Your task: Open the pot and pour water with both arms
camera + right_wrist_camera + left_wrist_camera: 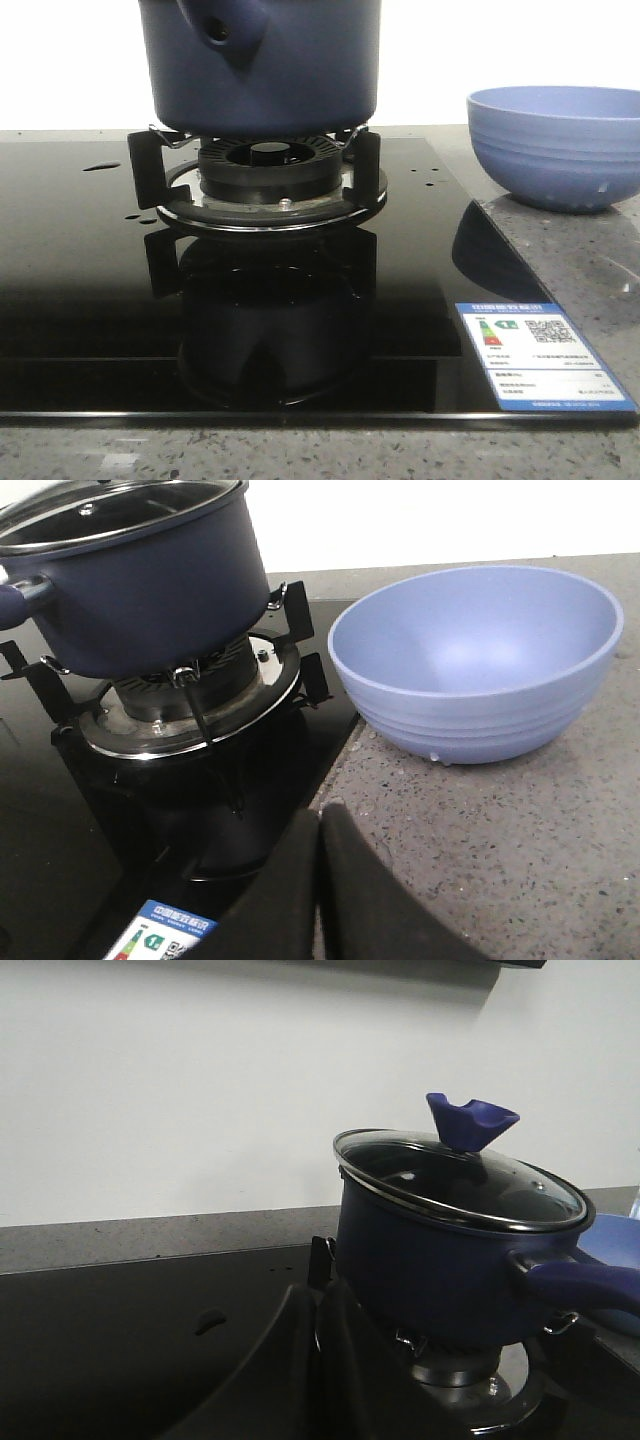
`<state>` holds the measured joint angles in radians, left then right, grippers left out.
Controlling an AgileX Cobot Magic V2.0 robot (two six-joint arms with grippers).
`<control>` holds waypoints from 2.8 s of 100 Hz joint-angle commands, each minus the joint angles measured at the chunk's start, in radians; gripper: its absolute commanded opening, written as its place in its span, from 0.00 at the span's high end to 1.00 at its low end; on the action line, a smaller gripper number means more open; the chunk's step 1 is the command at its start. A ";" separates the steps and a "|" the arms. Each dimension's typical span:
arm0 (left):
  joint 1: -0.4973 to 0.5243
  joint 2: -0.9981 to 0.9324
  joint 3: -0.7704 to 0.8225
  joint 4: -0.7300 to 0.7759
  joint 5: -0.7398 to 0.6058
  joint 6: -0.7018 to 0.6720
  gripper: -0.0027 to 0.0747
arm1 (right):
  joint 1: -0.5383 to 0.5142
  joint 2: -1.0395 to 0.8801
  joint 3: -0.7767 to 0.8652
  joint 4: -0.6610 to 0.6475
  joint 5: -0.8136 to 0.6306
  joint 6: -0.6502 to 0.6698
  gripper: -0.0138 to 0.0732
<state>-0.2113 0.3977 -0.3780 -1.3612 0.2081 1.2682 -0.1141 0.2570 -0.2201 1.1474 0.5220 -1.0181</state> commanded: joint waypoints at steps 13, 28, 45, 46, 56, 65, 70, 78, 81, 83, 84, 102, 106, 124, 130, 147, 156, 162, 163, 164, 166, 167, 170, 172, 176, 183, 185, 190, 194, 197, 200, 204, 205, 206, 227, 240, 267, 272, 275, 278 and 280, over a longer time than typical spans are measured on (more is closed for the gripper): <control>-0.010 0.004 -0.028 -0.028 -0.007 -0.008 0.99 | 0.000 0.004 -0.023 0.040 -0.023 -0.013 0.89; -0.010 0.004 -0.028 -0.028 -0.007 -0.008 0.99 | 0.000 0.004 -0.023 0.040 -0.023 -0.013 0.89; -0.010 0.004 -0.028 0.118 -0.006 -0.085 0.99 | 0.000 0.004 -0.023 0.040 -0.023 -0.013 0.89; -0.010 0.004 -0.028 0.157 -0.009 -0.126 0.99 | 0.000 0.004 -0.023 0.040 -0.023 -0.013 0.89; -0.010 0.004 -0.025 0.572 -0.083 -0.619 0.99 | 0.000 0.004 -0.023 0.040 -0.023 -0.013 0.89; -0.010 0.001 -0.002 1.047 -0.170 -1.103 0.99 | 0.000 0.004 -0.023 0.040 -0.023 -0.013 0.89; -0.010 -0.006 0.023 1.210 -0.208 -1.251 0.99 | 0.000 0.004 -0.023 0.040 -0.023 -0.013 0.89; -0.010 -0.042 0.076 1.244 -0.235 -1.283 0.99 | 0.000 0.004 -0.023 0.040 -0.023 -0.013 0.89; -0.010 -0.061 0.097 1.238 -0.235 -1.283 0.99 | 0.000 0.004 -0.023 0.040 -0.023 -0.013 0.89; -0.010 -0.076 0.114 1.233 -0.235 -1.283 0.99 | 0.000 0.004 -0.023 0.040 -0.023 -0.013 0.89; -0.010 -0.087 0.119 1.233 -0.235 -1.283 0.99 | 0.000 0.004 -0.023 0.040 -0.023 -0.013 0.89; 0.029 -0.230 0.267 1.218 -0.236 -1.283 0.99 | 0.000 0.004 -0.023 0.040 -0.023 -0.013 0.89; 0.048 -0.267 0.298 1.209 -0.234 -1.283 0.99 | 0.000 0.004 -0.023 0.040 -0.023 -0.013 0.89; 0.129 -0.409 0.381 1.209 -0.234 -1.283 0.99 | 0.000 0.004 -0.023 0.040 -0.023 -0.013 0.89; 0.148 -0.432 0.412 1.209 -0.252 -1.284 0.99 | 0.000 0.004 -0.023 0.040 -0.023 -0.013 0.89; 0.160 -0.430 0.413 1.223 -0.233 -1.300 0.99 | 0.000 0.004 -0.023 0.040 -0.023 -0.013 0.89; 0.160 -0.430 0.413 1.225 -0.216 -1.300 0.99 | 0.000 0.004 -0.023 0.040 -0.023 -0.013 0.89; 0.160 -0.430 0.413 1.225 -0.214 -1.300 0.99 | 0.000 0.004 -0.023 0.040 -0.023 -0.013 0.89; 0.160 -0.430 0.413 1.225 -0.214 -1.300 0.99 | 0.000 0.004 -0.023 0.040 -0.023 -0.013 0.89; 0.160 -0.430 0.413 1.225 -0.214 -1.300 0.99 | 0.000 0.004 -0.023 0.040 -0.023 -0.013 0.89; 0.160 -0.430 0.413 1.225 -0.214 -1.300 0.99 | 0.000 0.004 -0.023 0.040 -0.023 -0.013 0.89; 0.160 -0.430 0.413 1.225 -0.214 -1.300 0.99 | 0.000 0.004 -0.023 0.040 -0.023 -0.013 0.89; 0.160 -0.430 0.413 1.225 -0.214 -1.300 0.99 | 0.000 0.004 -0.023 0.040 -0.023 -0.013 0.89; 0.160 -0.430 0.413 1.225 -0.214 -1.300 0.99 | 0.000 0.004 -0.023 0.040 -0.023 -0.013 0.89; 0.160 -0.430 0.413 1.225 -0.214 -1.300 0.99 | 0.000 0.004 -0.023 0.040 -0.023 -0.013 0.89; 0.160 -0.430 0.413 1.225 -0.214 -1.300 0.99 | 0.000 0.004 -0.023 0.040 -0.023 -0.013 0.89; 0.160 -0.430 0.413 1.225 -0.214 -1.300 0.99 | 0.000 0.004 -0.023 0.040 -0.023 -0.013 0.89; 0.160 -0.430 0.413 1.225 -0.214 -1.300 0.99 | 0.000 0.004 -0.023 0.040 -0.023 -0.013 0.89; 0.160 -0.430 0.413 1.225 -0.214 -1.300 0.99 | 0.000 0.004 -0.023 0.040 -0.023 -0.013 0.89; 0.160 -0.430 0.413 1.225 -0.214 -1.300 0.99 | 0.000 0.004 -0.023 0.040 -0.023 -0.013 0.89; 0.160 -0.430 0.413 1.225 -0.214 -1.300 0.99 | 0.000 0.004 -0.023 0.040 -0.023 -0.013 0.89; 0.160 -0.430 0.413 1.225 -0.214 -1.300 0.99 | 0.000 0.004 -0.023 0.040 -0.023 -0.013 0.89; 0.160 -0.430 0.413 1.225 -0.214 -1.300 0.99 | 0.000 0.004 -0.023 0.040 -0.023 -0.013 0.89; 0.160 -0.430 0.413 1.225 -0.214 -1.300 0.99 | 0.000 0.004 -0.023 0.040 -0.023 -0.013 0.89; 0.160 -0.430 0.413 1.225 -0.214 -1.300 0.99 | 0.000 0.004 -0.023 0.040 -0.023 -0.013 0.89; 0.160 -0.430 0.413 1.225 -0.214 -1.300 0.99 | 0.000 0.004 -0.023 0.040 -0.027 -0.013 0.89; 0.160 -0.428 0.413 1.225 -0.214 -1.300 0.99 | 0.000 0.004 -0.034 -0.444 -0.228 0.428 0.89; 0.160 -0.428 0.413 1.225 -0.214 -1.300 0.99 | 0.000 0.004 -0.034 -0.655 -0.256 0.637 0.89; 0.160 -0.428 0.413 1.225 -0.214 -1.300 0.99 | 0.000 0.004 -0.034 -0.766 -0.268 0.738 0.89; 0.160 -0.428 0.413 1.225 -0.214 -1.300 0.99 | 0.000 0.002 -0.032 -0.858 -0.286 0.820 0.89; 0.160 -0.428 0.413 1.225 -0.214 -1.300 0.99 | 0.000 -0.003 -0.029 -0.915 -0.295 0.868 0.89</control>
<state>-0.0524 -0.0038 0.0001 -0.1356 0.0653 -0.0193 -0.1141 0.2548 -0.2201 0.5100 0.3420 -0.4166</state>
